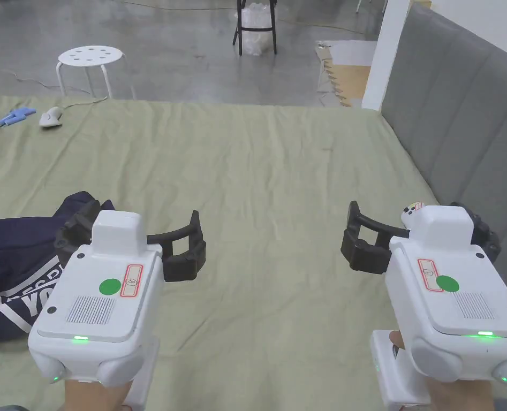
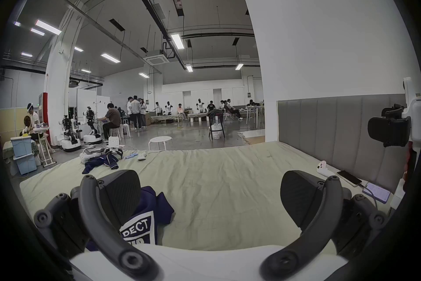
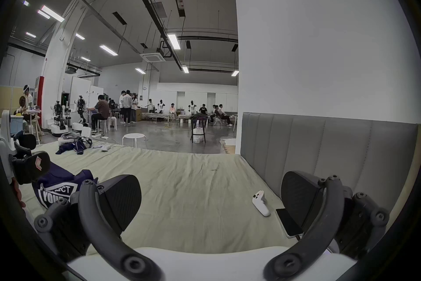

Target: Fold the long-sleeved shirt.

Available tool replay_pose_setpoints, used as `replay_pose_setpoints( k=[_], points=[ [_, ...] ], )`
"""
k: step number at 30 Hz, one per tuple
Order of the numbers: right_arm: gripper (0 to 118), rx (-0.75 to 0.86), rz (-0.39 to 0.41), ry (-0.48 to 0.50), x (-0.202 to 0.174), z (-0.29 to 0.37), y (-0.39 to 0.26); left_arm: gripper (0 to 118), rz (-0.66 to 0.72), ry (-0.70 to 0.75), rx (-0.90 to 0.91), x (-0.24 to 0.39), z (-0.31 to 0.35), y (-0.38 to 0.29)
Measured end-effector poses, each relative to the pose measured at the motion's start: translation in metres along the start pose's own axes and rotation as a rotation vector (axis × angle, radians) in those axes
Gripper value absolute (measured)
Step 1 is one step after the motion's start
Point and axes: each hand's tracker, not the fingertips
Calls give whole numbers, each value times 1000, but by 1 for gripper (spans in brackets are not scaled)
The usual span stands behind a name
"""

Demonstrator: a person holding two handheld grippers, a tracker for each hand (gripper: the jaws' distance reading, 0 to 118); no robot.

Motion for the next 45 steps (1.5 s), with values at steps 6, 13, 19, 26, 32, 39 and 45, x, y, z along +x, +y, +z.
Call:
replay_pose_setpoints(
  k=[6, 13, 19, 26, 32, 39, 45],
  points=[
    [118, -2, -4, -1, 1, 0, -1, 111, 0, 5, 1, 0, 0, 0],
    [118, -3, -2, -2, 1, 1, -1, 111, 2, 11, 3, 0, 1, -1],
    [118, -6, 9, -16, 1, 1, -2, 111, -11, 12, 1, 1, 1, -1],
    [118, -4, 9, -9, 1, 2, -3, 111, 9, 12, 11, 1, 2, -1],
    [118, -1, 1, -12, 2, 2, -2, 111, 20, 16, 27, 0, 2, -1],
    [118, -2, -28, -32, 3, 2, -2, 111, 24, 14, 23, 0, 2, -1],
    [118, -5, -14, -22, 2, 3, -1, 111, 30, 16, 4, 0, 1, -2]
  ],
)
